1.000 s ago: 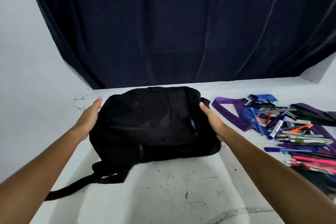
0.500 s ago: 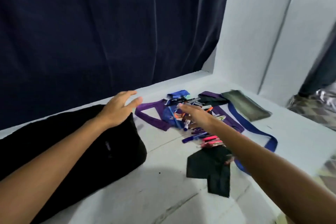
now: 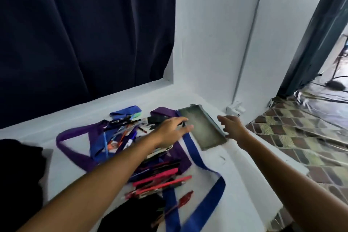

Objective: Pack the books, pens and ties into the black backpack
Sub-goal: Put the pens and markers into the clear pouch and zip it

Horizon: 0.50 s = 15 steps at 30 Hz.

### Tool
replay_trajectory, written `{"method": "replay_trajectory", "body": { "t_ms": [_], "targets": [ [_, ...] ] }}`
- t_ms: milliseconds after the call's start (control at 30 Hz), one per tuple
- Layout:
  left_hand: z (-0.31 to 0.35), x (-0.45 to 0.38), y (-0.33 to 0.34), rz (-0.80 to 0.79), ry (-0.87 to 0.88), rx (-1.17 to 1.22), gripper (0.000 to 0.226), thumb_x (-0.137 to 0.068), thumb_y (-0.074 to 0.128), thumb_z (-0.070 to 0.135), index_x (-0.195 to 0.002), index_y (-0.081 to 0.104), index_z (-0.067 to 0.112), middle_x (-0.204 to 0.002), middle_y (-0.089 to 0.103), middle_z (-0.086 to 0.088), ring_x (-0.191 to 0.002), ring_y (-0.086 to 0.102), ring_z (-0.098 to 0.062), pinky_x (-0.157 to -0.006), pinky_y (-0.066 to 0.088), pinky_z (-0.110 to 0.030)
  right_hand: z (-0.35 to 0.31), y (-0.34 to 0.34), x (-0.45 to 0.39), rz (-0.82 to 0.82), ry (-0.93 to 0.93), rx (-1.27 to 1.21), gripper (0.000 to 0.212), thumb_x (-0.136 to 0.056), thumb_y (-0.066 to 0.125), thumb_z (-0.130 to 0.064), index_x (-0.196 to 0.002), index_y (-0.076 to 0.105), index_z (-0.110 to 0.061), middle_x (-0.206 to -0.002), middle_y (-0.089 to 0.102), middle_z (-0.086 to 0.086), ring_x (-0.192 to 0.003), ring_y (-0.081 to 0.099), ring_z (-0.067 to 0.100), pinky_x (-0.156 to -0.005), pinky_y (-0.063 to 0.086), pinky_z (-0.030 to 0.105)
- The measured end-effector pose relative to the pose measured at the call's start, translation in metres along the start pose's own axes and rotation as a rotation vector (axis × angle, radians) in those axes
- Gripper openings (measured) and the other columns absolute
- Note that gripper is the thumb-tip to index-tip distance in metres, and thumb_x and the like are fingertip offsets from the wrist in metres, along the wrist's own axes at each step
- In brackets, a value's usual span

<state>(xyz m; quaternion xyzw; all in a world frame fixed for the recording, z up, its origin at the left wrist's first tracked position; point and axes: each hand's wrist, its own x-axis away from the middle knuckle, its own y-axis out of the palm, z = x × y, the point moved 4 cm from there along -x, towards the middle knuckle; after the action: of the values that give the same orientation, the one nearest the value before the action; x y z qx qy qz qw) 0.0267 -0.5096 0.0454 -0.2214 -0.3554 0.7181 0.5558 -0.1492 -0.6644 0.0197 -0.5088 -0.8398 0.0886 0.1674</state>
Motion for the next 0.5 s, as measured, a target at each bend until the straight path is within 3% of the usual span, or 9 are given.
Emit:
{"method": "replay_trajectory", "body": {
  "t_ms": [67,133,267,367,500],
  "targets": [
    [0.009,-0.022,0.022,-0.046,-0.035,0.078,0.066,-0.089,0.050,0.061,-0.139,0.052,0.018,-0.146,0.050,-0.003,-0.133,0.047,-0.016,-0.111,0.037,-0.034,0.014,-0.015,-0.016,0.051,0.030,0.087,0.026,-0.093,0.059,-0.032,-0.075,0.061,-0.014,-0.061,0.050,-0.001,-0.065,0.048,0.020,-0.071,0.038,0.033],
    [0.018,-0.038,0.041,-0.078,-0.070,0.138,0.073,-0.084,0.045,0.064,-0.138,0.055,0.016,-0.143,0.054,-0.005,-0.131,0.049,-0.016,-0.110,0.038,-0.031,0.029,-0.021,-0.029,0.053,0.077,0.150,0.023,-0.093,0.060,-0.029,-0.080,0.063,-0.010,-0.064,0.054,0.001,-0.064,0.051,0.021,-0.067,0.040,0.032],
    [0.023,-0.061,0.075,-0.158,-0.100,0.193,0.062,-0.101,0.031,0.055,-0.147,0.043,0.015,-0.152,0.043,-0.006,-0.141,0.037,-0.019,-0.117,0.028,-0.033,0.042,-0.017,-0.044,-0.014,0.179,0.121,0.031,-0.095,0.059,-0.029,-0.085,0.062,0.000,-0.073,0.062,0.014,-0.056,0.055,0.022,-0.052,0.045,0.027],
    [0.023,-0.068,0.087,-0.154,-0.145,0.230,0.067,-0.101,0.021,0.057,-0.150,0.036,0.014,-0.155,0.038,-0.005,-0.145,0.030,-0.021,-0.117,0.021,-0.032,0.041,-0.011,-0.049,-0.053,0.252,0.042,0.035,-0.094,0.061,-0.031,-0.090,0.064,0.003,-0.070,0.057,0.013,-0.047,0.045,0.017,-0.044,0.034,0.021],
    [0.016,-0.078,0.090,-0.097,-0.204,0.326,0.074,-0.097,0.018,0.065,-0.145,0.046,0.016,-0.144,0.053,-0.006,-0.137,0.043,-0.021,-0.115,0.028,-0.036,0.039,-0.004,-0.054,-0.139,0.339,-0.119,0.029,-0.091,0.066,-0.026,-0.098,0.064,0.002,-0.081,0.059,0.019,-0.044,0.040,0.015,-0.040,0.025,0.017]
  ]
}}
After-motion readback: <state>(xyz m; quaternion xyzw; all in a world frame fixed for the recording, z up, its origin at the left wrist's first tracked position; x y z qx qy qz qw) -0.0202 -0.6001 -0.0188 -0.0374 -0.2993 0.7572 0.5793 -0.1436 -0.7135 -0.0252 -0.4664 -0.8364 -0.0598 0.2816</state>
